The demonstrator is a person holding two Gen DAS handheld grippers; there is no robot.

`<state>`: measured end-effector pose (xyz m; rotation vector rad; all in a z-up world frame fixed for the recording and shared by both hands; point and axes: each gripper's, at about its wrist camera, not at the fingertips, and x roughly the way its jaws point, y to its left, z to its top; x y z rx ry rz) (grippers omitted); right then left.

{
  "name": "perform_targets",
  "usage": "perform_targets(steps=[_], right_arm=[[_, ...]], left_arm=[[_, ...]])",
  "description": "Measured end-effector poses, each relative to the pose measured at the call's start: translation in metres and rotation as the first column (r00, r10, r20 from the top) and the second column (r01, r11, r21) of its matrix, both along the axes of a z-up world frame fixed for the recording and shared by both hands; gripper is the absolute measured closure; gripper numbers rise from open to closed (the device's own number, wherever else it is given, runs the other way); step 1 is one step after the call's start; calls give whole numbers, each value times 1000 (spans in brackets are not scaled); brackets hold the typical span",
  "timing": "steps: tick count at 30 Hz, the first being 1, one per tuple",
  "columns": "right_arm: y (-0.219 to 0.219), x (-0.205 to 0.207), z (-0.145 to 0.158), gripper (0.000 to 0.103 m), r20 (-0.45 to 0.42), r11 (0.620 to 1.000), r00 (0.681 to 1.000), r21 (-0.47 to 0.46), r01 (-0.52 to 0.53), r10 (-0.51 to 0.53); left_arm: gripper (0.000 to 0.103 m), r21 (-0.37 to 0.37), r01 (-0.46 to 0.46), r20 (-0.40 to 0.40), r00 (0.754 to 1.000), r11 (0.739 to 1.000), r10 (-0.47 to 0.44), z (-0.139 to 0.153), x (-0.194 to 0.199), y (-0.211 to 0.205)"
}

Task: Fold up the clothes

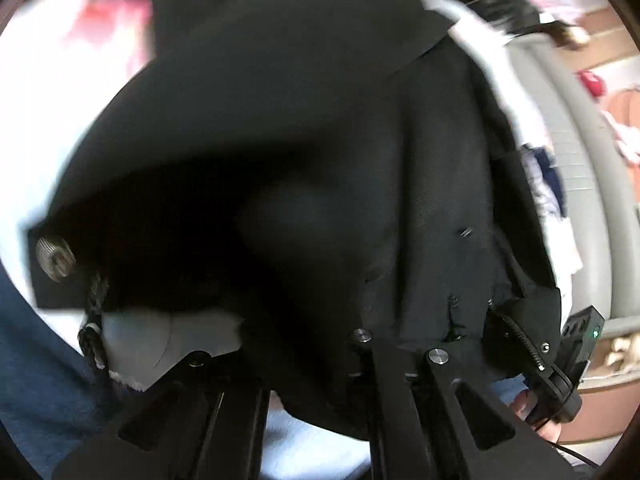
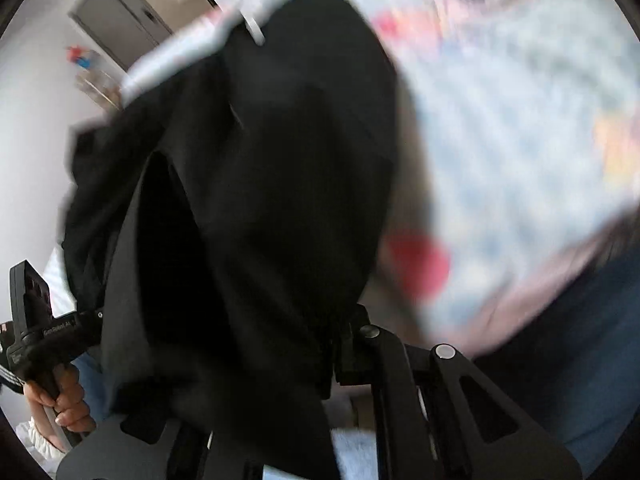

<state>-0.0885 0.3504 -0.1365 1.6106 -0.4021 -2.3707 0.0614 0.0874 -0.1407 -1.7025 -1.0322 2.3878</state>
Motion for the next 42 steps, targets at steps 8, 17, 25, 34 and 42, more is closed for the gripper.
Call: perform_targets(steps=[8,17,25,34,42], right_arm=[[19,25,53,68,-137,997,990,-53,-52,44],[48,50,106,68,-333,990,942,-139,-7,-40],[44,65,133,57,-428,995,904,-88,-52,9],[54,8,68,59,-215,998,976,-54,-25,12],[63,-6,27,59,-101,991,995,-130,-7,-6]], left_arm=[[73,-33,56,-52,997,998,-58,34,30,-29],[73,-102,289,-288,907,952,-306,63,11,29],[61,53,488,-97,871,871,-482,17,-64,95],[48,258,500,-100,865,827,-492,-29,-99,119],[47,216,457,-124,889,863,-441,-45,-112,124]])
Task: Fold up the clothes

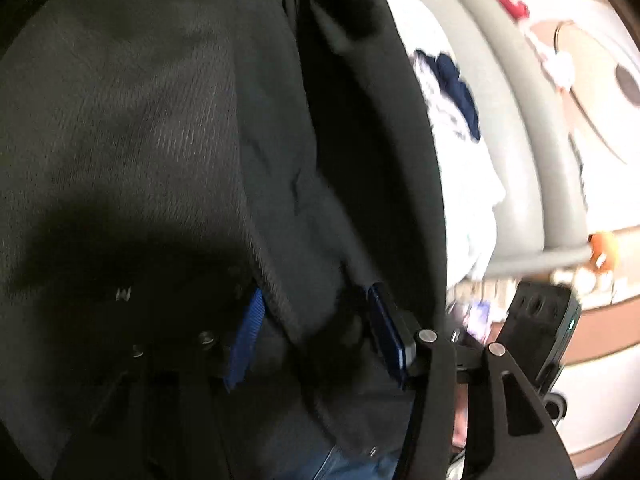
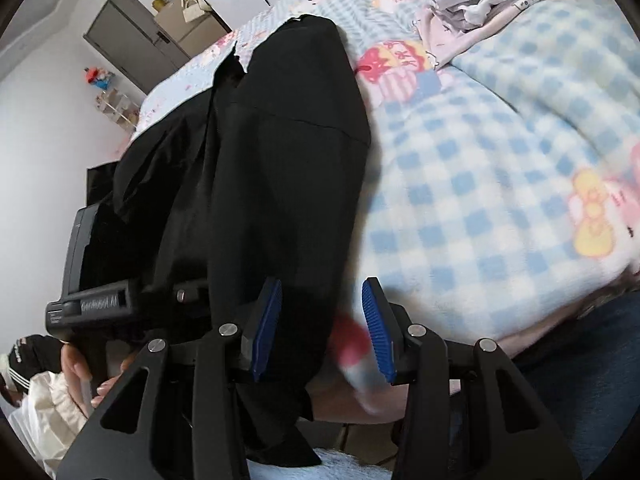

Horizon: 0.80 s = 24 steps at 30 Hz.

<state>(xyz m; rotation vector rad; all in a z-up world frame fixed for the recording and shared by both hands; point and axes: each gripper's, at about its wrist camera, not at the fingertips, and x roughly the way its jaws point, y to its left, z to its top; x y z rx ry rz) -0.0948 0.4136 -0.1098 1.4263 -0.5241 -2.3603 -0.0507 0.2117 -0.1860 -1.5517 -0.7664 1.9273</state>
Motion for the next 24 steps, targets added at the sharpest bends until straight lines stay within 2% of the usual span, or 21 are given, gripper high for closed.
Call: perform_targets(steps=[2,3,4,5,8,10,12,14,16,18,20,22,24], right_arm=[[-2,1,-3,59,2,1000,1000,-6,2,-2],[-3,1,-5,59,7,1000,1000,-5,7,-7],[-3,0,-7,59,13,1000,1000,-3,12,-12],[-4,-1,-10,59,19,1000,1000,-1,17,-17],[-2,-2,-2,59,3,999,999,19,38,-38],[0,-2,11,59,-34,997,998,55,56,-54],[-3,-3,23,59,-65,994,996,90,59,-54],[-9,-2,21,59,-58,992,997,119,50,-43],[-16,-2,16,58,-41,989,999,146,37,-32],[-23,-2,11,58,-24,985,999,172,24,-21],[-28,-1,4,58,10,988,1000,155,3,-5],[-30,0,7,58,11,995,1000,103,-12,11],[-33,3,16,58,-12,998,999,37,-42,43]], left_arm=[[55,-7,-15,-10,1000,1000,15,-4,-3,1],[64,-10,-23,-16,1000,1000,23,-6,-5,2],[83,-13,-31,-21,999,999,31,-8,-7,2],[90,-39,-25,-49,999,999,23,-3,-7,3],[95,-107,-29,-156,988,994,12,28,-6,-4],[95,-119,-62,-283,959,991,26,70,1,-21],[95,-162,-98,-374,927,982,31,103,10,-38],[95,-208,-128,-392,919,970,38,112,16,-59],[95,-269,-157,-336,940,950,61,92,15,-83],[95,-356,-175,-200,974,918,108,48,8,-111],[91,-314,-150,-67,988,938,136,10,7,-131],[90,-262,-164,-47,986,951,158,-3,12,-138],[82,-262,-169,-81,985,950,153,-2,16,-137]])
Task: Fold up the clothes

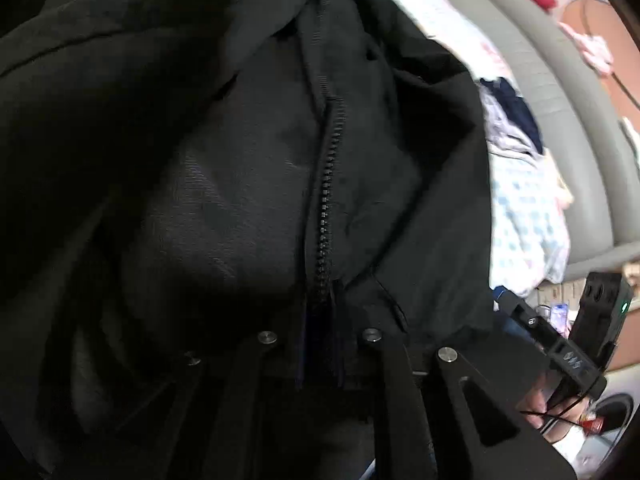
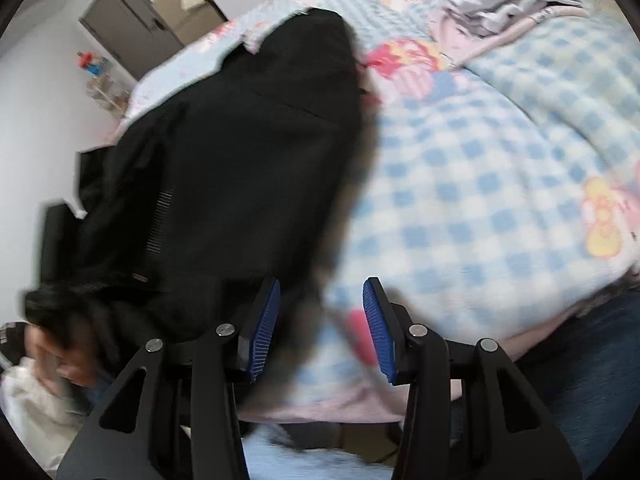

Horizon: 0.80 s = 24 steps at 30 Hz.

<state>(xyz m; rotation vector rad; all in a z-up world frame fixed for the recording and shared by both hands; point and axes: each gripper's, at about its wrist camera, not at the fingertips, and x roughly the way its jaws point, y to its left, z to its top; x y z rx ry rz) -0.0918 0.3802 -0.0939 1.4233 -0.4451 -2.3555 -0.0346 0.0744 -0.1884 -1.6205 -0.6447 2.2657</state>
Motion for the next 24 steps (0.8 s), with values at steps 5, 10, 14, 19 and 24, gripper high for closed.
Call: perform_targets(steps=[5,10,14,19,24], right_arm=[[-15,14,9,52,-9,991,995,-88,-102,102],[-16,28,-1,52,25,990,993,-80,-115,117],[-12,37,-7,52,48,990,994,-107,-94,99],[-11,48,-10,52,47,989,994,-116,-91,96],[-3,56,-7,52,40,987,995,-136,-81,87]], left_arm=[[75,101,-53,-29,998,993,56,16,29,-16],[62,246,-65,-37,996,967,77,27,67,-44],[53,340,4,-4,1000,941,-3,14,74,-22],[46,394,19,41,998,919,-39,0,74,-14],[37,442,29,79,994,896,-72,-13,75,-6]])
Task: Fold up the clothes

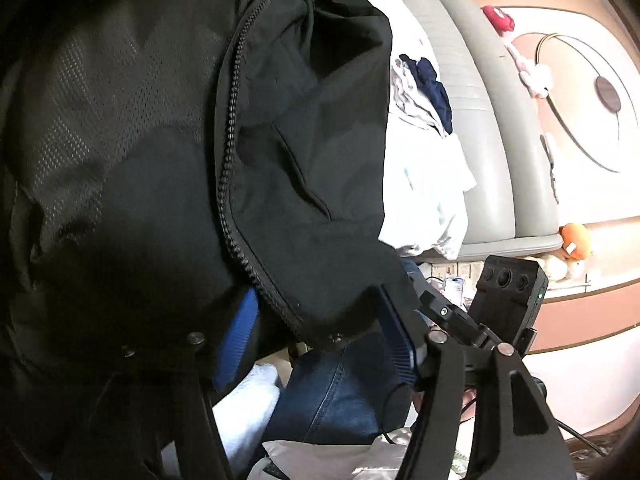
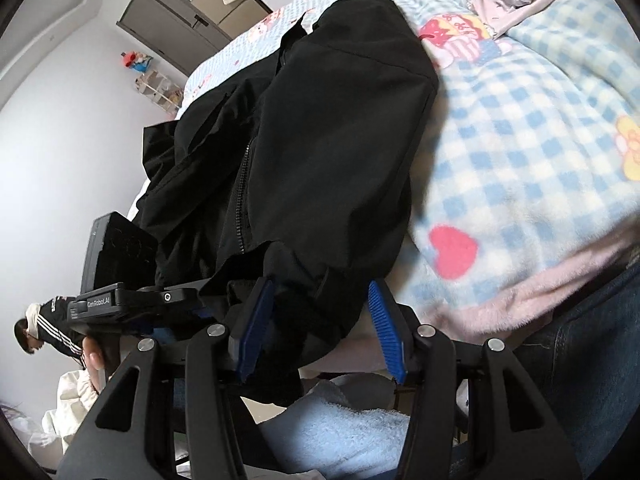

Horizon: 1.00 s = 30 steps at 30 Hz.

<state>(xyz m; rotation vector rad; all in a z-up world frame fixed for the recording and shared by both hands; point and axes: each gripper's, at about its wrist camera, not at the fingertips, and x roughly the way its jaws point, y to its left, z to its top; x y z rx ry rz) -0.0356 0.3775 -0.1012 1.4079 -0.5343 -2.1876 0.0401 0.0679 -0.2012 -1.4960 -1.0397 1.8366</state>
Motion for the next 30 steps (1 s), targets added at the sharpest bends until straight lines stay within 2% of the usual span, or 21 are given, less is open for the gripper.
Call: perform_targets(steps=[3,6,7,8,11,14,17,19,21,24,26,28,30], right_arm=[[-2,4,-4,52,16,1000,1000,1,-7,7],[-7,7,-11,52,42,1000,999,5,-27,27],[-12,7,-12,52,47,999,998,7,-42,42],[-17,8,-14,52,53,998,997,8,-57,56],[-25,11,-17,52,60,996,994,22,-88,87],[-26,13,-14,52,43,995,995,46,-89,87],[-24,11,-16,52,42,996,997,62,-63,60],[-25,8,-20,52,54,996,997,74,-52,48],[-29,4,-23,52,58,996,997,78,-53,48],[-42,-5,-23,51,33,995,996,52,-88,87],[-51,-10,-22,55,15,993,994,36,-112,112],[-50,-6,-15,63,-11,991,991,-31,-133,133],[-46,0,-8,66,-40,986,989,-80,-144,141]], left_arm=[[36,36,-21,15,1000,999,21,1,13,-11],[37,99,-26,48,999,995,22,-6,9,1],[40,107,-25,46,999,994,20,-6,8,4],[59,110,-22,38,999,994,18,-6,7,6],[76,79,-1,-37,999,997,4,12,9,10],[81,61,-3,-134,991,998,11,38,14,2],[82,136,3,-215,976,991,27,59,22,-8],[82,177,30,-252,968,984,16,66,24,-10],[82,164,57,-255,967,985,-14,68,24,-11],[82,-16,23,-281,959,1000,-27,75,15,5],[84,-146,-8,-298,954,989,-36,79,7,16],[87,-273,-42,-314,948,961,-47,84,0,28],[88,-411,-84,-332,941,908,-63,85,-2,27]])
